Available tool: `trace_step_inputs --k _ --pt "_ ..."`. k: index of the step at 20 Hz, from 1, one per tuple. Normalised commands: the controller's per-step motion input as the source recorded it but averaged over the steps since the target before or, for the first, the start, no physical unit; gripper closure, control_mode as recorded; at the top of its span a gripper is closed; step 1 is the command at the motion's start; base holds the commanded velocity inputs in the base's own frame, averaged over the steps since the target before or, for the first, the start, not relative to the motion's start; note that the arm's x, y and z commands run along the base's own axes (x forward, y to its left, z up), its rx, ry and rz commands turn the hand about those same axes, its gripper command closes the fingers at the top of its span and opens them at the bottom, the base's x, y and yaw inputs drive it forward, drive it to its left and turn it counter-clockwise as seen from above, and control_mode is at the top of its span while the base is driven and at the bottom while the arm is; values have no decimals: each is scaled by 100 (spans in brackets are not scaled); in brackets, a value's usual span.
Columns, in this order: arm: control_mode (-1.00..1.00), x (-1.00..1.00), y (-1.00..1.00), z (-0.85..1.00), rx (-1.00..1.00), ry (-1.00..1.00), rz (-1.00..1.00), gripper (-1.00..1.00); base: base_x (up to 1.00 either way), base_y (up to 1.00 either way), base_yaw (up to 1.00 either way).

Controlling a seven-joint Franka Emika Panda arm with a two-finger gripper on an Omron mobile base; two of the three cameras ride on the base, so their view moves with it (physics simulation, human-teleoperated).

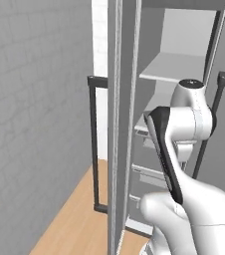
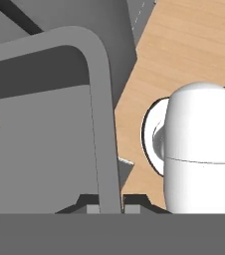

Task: Take the meat container that has the chicken drumstick and place it on the second highest rack of the freezer. Then take the vegetable container that has the broccoli and lemon wedge and place it on the highest rack of the freezer.

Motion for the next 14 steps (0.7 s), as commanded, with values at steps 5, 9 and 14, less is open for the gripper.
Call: trace_step_inputs --k 5,9,14 --pt "100 0 0 0 0 0 0 100 33 -30 -1" --pt "100 0 0 0 0 0 0 100 46 -1 -7" --pt "100 0 0 0 0 0 0 100 38 8 -11"
